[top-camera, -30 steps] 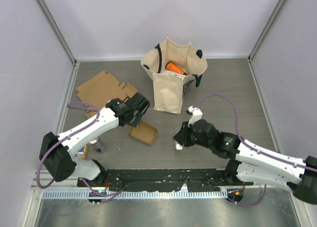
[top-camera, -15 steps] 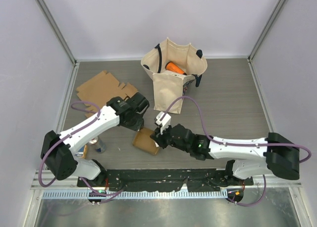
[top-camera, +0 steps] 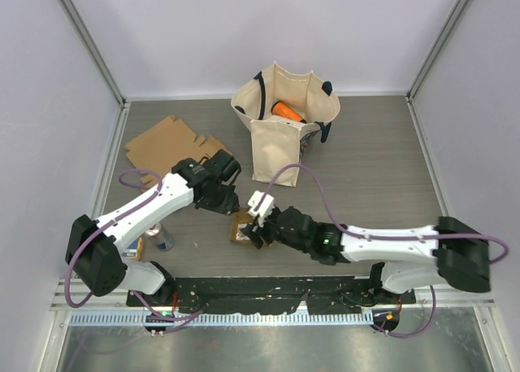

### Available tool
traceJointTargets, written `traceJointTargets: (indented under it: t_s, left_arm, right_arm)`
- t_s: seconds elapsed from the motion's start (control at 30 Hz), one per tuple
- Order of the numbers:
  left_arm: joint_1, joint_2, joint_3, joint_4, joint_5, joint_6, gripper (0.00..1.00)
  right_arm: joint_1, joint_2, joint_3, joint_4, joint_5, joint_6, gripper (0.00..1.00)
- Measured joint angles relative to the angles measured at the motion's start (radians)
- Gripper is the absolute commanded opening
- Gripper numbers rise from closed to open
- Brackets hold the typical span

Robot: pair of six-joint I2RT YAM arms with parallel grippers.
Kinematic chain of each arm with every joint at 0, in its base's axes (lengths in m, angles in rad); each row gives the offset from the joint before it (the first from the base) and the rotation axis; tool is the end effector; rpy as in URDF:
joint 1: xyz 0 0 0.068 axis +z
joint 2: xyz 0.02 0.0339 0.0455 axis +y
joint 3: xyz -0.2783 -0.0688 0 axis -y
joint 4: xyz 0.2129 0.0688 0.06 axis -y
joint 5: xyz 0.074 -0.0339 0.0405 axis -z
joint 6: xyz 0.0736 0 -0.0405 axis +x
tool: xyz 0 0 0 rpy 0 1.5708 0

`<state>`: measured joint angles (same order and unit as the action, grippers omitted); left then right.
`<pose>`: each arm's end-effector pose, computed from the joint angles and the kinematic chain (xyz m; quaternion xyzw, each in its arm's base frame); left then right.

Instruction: Fold the paper box

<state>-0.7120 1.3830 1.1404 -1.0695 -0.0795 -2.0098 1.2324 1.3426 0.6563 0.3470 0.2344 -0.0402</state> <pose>0.1755 -0.1438 0.2515 -0.6029 0.7864 -0.1178 0.0654 0.1147 0.2745 0.2476 -0.4274 0.6922 0.2430 0.5283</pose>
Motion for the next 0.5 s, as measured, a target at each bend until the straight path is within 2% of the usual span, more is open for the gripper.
traceJointTargets:
  t_s: [0.23,0.37,0.5]
  left_arm:
    - [-0.001,0.041,0.005,-0.023,0.006,0.005,0.00]
    - [-0.001,0.060,0.017,-0.031,0.007,0.005,0.00]
    - [-0.001,0.063,0.020,-0.031,0.005,0.005,0.00]
  right_arm:
    - [0.002,-0.422,-0.058,-0.217,0.071,0.184,0.66]
    - [-0.002,-0.463,-0.093,-0.294,0.072,0.207,0.66]
    - [-0.002,-0.388,-0.103,-0.358,0.039,0.198,0.66]
